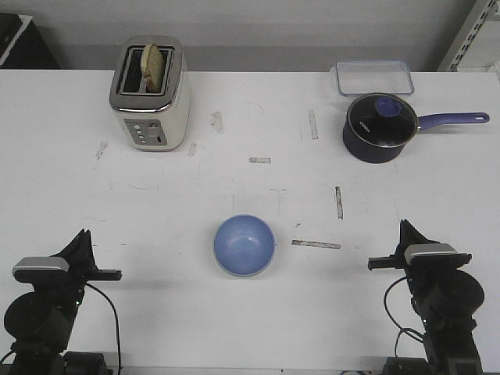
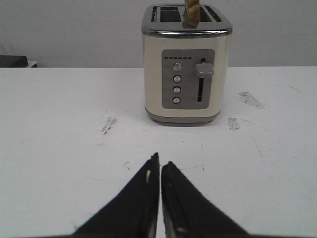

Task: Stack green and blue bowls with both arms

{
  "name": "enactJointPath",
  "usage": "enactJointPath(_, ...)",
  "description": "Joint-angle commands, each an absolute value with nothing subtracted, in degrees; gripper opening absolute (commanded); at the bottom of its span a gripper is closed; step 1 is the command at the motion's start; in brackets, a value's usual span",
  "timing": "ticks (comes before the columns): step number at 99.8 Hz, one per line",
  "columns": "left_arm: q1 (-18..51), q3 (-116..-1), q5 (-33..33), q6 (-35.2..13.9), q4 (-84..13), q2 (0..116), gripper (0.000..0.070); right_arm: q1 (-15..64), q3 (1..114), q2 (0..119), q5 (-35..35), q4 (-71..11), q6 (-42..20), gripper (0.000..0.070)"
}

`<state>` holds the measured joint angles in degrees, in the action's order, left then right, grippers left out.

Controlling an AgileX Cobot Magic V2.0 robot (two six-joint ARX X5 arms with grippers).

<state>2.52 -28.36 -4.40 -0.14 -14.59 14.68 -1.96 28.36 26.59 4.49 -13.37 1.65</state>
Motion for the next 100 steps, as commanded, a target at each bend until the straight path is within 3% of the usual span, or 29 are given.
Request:
enactJointPath(1,2.09,-24.6,-4.49,-0.49,-11.35,12.8,0.0001,-1.91,29.02,26.57,4.47,-12.58,1.52,0.0)
enactJointPath(40,1.93,-0.75,-4.47,-0.43,5.48,0.16,0.0001,-1.91,29.02,26.57,4.47,-12.58,1.52,0.0)
enactJointPath(100,1.89,-0.73,-4.1,-0.47,5.28,0.19,0.0001,-1.91,29.02,26.57,4.47,-11.99,1.52,0.0)
